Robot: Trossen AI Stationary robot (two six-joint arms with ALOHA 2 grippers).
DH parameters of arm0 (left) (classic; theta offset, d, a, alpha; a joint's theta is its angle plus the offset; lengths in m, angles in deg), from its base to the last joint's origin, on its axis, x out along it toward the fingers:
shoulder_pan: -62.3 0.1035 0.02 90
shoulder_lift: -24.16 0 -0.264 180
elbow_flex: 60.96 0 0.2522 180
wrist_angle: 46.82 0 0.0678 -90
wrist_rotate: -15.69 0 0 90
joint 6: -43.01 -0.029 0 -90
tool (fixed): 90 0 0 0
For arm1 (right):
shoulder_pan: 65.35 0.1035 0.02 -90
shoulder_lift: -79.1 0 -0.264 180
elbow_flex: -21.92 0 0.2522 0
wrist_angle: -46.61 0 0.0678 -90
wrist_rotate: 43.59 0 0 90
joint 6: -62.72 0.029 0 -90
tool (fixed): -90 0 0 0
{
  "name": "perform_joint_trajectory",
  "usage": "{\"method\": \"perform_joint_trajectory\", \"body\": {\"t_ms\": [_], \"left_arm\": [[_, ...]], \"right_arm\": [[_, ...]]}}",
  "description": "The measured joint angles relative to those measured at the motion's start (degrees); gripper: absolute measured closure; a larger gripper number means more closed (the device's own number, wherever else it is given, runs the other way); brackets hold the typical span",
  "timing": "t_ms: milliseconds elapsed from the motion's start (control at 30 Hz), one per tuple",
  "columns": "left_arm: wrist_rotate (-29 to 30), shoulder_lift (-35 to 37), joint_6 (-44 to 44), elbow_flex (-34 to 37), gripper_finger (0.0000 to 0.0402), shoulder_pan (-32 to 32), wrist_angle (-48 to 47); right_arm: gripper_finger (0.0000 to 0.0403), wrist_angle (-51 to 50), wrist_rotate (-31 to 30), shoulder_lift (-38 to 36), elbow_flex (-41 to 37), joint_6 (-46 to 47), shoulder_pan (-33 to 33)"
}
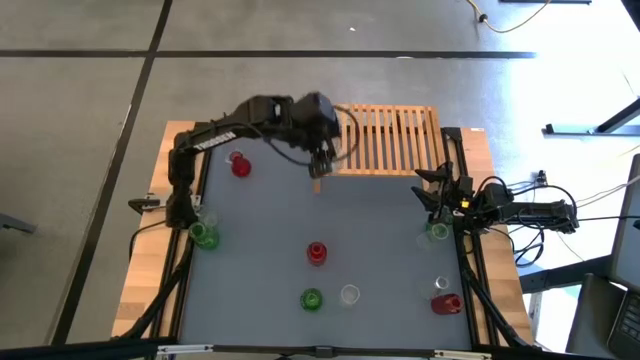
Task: Sort vases onto shelf
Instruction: Put the center white transparent vase onto the shelf aligned with the other white transparent vase
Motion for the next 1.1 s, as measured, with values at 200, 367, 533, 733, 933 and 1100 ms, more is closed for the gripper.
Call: {"method": "perform_joint_trajectory", "body": {"t_ms": [200, 367, 533, 733, 933, 1100], "left_arm": [[-1.3, 0.0, -2.4, 0.5, 0.017, 6.0, 2.3], [-5.2, 0.0, -3.3, 2.0, 0.017, 10.9, 5.4], [-5.7, 0.0, -4.5, 5.0, 0.0169, 14.2, 10.3], [-8.6, -0.1, -4.6, 8.7, 0.0169, 16.6, 13.4], [-8.5, -0.1, -4.7, 10.6, 0.0169, 17.8, 14.9], [-8.6, 0.0, -4.9, 11.8, 0.0169, 17.7, 17.1]], "right_arm": [[0.0152, -0.5, 0.0, 0.0, 0.0, 0.0, 0.0], [0.0152, -0.5, 0.0, 0.0, 0.0, 0.0, 0.0], [0.0152, -0.9, 0.0, 0.0, 0.0, 0.0, 0.0], [0.0152, -0.9, 0.0, 0.0, 0.0, -0.1, 0.0], [0.0152, -0.9, 0.0, 0.0, 0.0, -0.1, 0.0], [0.0152, -0.9, 0.0, 0.0, 0.0, -0.2, 0.0]]}}
